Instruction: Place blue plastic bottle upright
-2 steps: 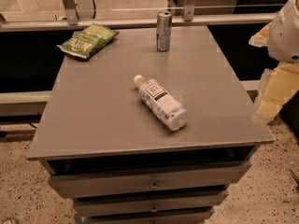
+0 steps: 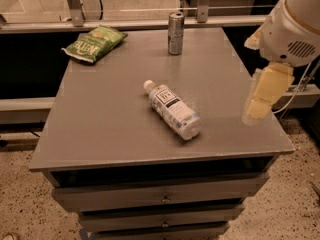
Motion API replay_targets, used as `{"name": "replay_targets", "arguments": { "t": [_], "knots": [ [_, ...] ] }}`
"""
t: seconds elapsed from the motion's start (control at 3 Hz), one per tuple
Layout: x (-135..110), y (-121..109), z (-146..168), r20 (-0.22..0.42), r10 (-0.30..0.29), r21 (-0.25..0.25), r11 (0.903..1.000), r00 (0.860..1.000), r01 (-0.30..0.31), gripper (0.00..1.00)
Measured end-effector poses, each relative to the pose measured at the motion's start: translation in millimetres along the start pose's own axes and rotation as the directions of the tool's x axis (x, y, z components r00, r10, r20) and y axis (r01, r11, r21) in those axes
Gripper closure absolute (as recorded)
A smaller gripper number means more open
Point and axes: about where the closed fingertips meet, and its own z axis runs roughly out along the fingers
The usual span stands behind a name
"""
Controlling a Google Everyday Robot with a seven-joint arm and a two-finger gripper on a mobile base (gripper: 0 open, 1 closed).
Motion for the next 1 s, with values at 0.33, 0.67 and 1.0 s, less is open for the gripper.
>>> {"name": "replay_targets", "arguments": {
  "t": [0.33, 0.67, 1.0],
  "knots": [
    [-58, -3, 39, 0.019, 0.068, -0.081, 0.9945, 0.997, -0.067, 0.0],
    [-93, -1, 58, 0.0, 0.162, -0.134, 0.9779, 0.987, -0.161, 0.0],
    [-124, 3, 85, -0.022, 0.248, -0.152, 0.9567, 0.969, -0.248, 0.0]
  ]
}}
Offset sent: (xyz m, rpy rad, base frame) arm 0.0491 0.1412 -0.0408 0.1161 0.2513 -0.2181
